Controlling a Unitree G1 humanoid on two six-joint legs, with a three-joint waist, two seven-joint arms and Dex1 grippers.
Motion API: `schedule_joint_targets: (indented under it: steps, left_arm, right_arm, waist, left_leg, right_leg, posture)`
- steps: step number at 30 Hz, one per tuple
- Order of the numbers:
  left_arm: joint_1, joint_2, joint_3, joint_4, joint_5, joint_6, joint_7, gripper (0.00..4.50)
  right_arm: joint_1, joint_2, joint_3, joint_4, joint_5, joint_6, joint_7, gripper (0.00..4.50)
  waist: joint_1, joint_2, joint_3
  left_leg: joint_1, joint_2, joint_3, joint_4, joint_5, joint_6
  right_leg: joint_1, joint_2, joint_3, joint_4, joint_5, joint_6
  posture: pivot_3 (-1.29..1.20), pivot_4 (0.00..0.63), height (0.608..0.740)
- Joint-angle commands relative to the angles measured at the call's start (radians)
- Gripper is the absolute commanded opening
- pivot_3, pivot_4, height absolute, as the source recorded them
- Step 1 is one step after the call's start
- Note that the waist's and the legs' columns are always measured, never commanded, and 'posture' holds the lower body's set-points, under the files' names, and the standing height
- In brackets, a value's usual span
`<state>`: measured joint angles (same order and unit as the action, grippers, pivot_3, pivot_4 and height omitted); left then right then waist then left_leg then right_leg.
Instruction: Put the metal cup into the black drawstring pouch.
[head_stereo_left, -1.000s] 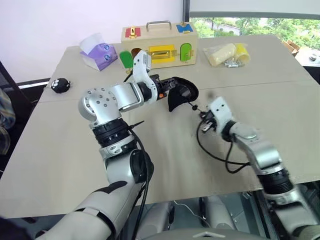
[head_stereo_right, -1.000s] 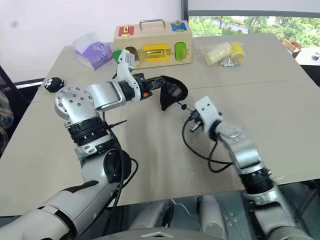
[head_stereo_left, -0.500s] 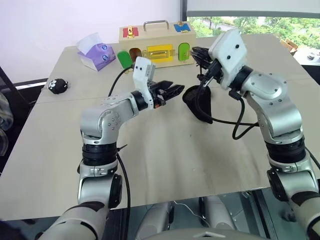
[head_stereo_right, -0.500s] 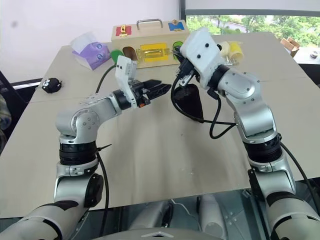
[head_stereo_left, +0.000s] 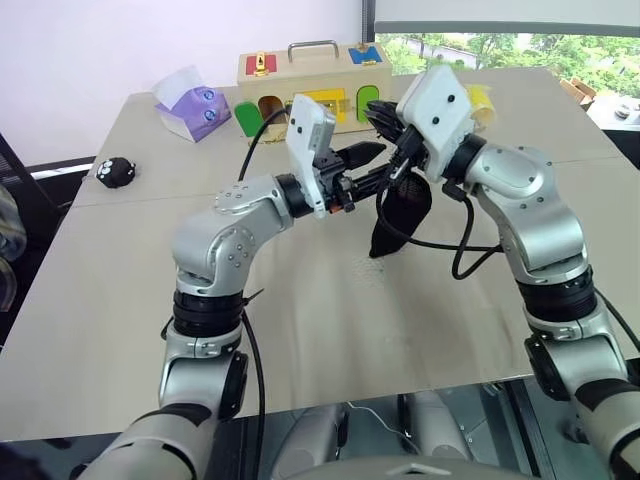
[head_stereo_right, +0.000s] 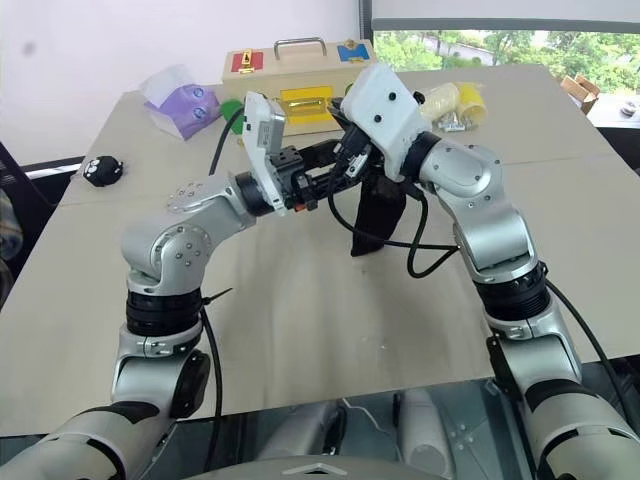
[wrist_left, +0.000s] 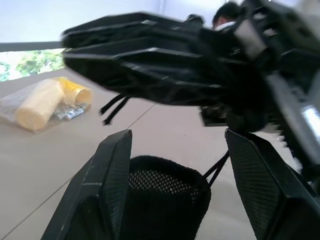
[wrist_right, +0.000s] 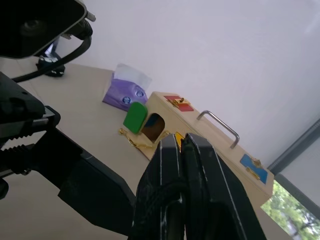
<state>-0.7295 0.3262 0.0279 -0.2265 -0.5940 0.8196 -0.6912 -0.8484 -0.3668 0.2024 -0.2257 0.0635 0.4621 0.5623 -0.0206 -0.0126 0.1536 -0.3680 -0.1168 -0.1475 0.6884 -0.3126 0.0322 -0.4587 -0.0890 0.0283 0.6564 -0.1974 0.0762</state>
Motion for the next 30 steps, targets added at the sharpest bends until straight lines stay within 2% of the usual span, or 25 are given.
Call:
schedule_joint_targets:
  steps: [1,8,20,22,23,28,30]
  left_arm:
    - [0.021,0.049,-0.019,-0.048,-0.011,-0.028,-0.053,3.02]
    - [0.024,0.085,-0.015,-0.035,-0.014,-0.057,-0.091,3.02]
    - [-0.017,0.022,-0.012,0.001,-0.020,-0.087,-0.052,3.02]
    - [-0.023,0.012,-0.001,0.018,-0.020,-0.099,-0.046,2.49]
    - [-0.025,0.011,0.001,0.022,-0.023,-0.101,-0.051,2.38]
    - [-0.013,0.020,-0.007,0.025,-0.023,-0.100,-0.066,0.23]
    - [-0.004,0.030,-0.021,0.029,-0.008,-0.107,-0.071,0.16]
  right_arm:
    - [-0.030,-0.005,-0.013,-0.008,-0.022,-0.029,-0.009,0.00]
    - [-0.025,-0.018,-0.038,0.003,-0.035,-0.033,-0.013,0.00]
    - [-0.025,0.043,0.002,-0.063,0.002,0.010,0.016,0.00]
    - [-0.024,0.043,0.003,-0.071,0.005,0.018,0.021,0.00]
    - [-0.023,0.041,0.003,-0.074,0.005,0.020,0.022,0.00]
    - [-0.020,0.033,-0.002,-0.083,0.003,0.030,0.022,0.00]
    - [-0.025,0.033,-0.009,-0.083,0.002,0.028,0.018,0.00]
  waist:
    - [0.000,0.000,0.000]
    - [0.004,0.000,0.000]
    - [0.004,0.000,0.000]
    - [0.004,0.000,0.000]
    - [0.003,0.000,0.000]
    - [0.003,0.000,0.000]
    - [0.003,0.000,0.000]
  left_leg:
    - [0.000,0.000,0.000,0.000,0.000,0.000]
    - [0.000,0.000,0.000,0.000,0.000,0.000]
    - [0.000,0.000,0.000,0.000,0.000,0.000]
    - [0.000,0.000,0.000,0.000,0.000,0.000]
    - [0.000,0.000,0.000,0.000,0.000,0.000]
    - [0.000,0.000,0.000,0.000,0.000,0.000]
    - [0.000,0.000,0.000,0.000,0.000,0.000]
  right_leg:
    - [0.000,0.000,0.000,0.000,0.000,0.000]
    - [0.000,0.000,0.000,0.000,0.000,0.000]
    - [0.000,0.000,0.000,0.000,0.000,0.000]
    - [0.000,0.000,0.000,0.000,0.000,0.000]
    - [0.000,0.000,0.000,0.000,0.000,0.000]
    - [0.000,0.000,0.000,0.000,0.000,0.000]
    - [0.000,0.000,0.000,0.000,0.000,0.000]
  posture:
    - [0.00,0.150,0.710]
    - [0.00,0.150,0.710]
    - [0.00,0.150,0.710]
    - [0.00,0.150,0.710]
    - [0.00,0.150,0.710]
    - [0.00,0.150,0.710]
    - [0.00,0.150,0.710]
